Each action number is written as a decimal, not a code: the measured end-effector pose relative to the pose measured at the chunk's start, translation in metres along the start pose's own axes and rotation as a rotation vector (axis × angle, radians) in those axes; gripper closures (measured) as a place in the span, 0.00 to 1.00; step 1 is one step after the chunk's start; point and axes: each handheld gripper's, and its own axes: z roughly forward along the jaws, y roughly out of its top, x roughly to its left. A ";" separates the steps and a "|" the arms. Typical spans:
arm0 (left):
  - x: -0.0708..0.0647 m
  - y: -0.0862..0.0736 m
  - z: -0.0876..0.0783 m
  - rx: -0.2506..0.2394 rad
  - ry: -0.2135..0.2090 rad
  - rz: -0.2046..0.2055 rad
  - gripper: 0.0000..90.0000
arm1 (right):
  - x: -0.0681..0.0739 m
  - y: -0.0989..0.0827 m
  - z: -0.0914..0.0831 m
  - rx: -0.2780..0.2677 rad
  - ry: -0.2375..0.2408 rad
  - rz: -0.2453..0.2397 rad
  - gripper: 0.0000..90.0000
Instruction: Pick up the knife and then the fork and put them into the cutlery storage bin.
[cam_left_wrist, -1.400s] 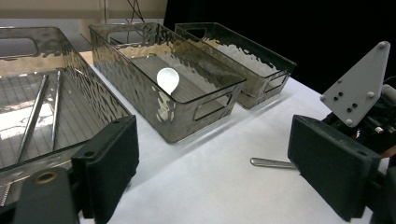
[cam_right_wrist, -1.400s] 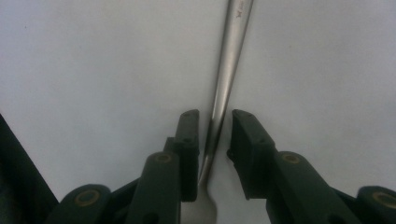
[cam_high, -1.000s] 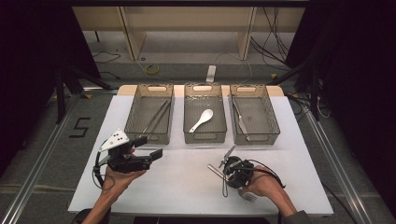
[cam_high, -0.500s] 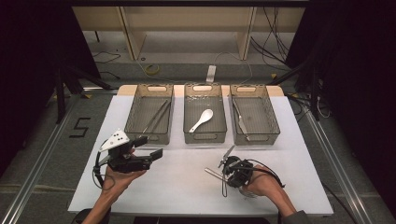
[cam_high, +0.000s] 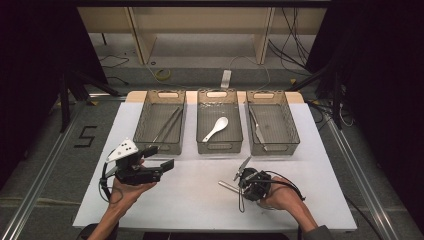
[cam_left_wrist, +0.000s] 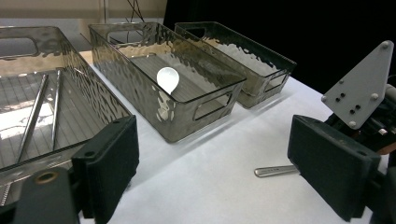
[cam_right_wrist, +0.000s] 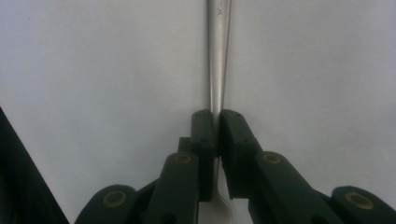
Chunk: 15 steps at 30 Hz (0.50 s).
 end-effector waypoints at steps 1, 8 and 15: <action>0.000 0.000 0.000 -0.001 0.000 -0.001 0.18 | -0.001 0.000 -0.001 -0.003 -0.001 -0.002 0.94; 0.000 0.000 0.000 0.000 0.000 0.000 0.18 | -0.006 -0.004 -0.007 -0.040 -0.005 0.009 0.94; 0.000 0.000 0.000 -0.004 0.002 -0.004 0.18 | -0.014 -0.009 -0.014 -0.082 0.001 0.045 0.94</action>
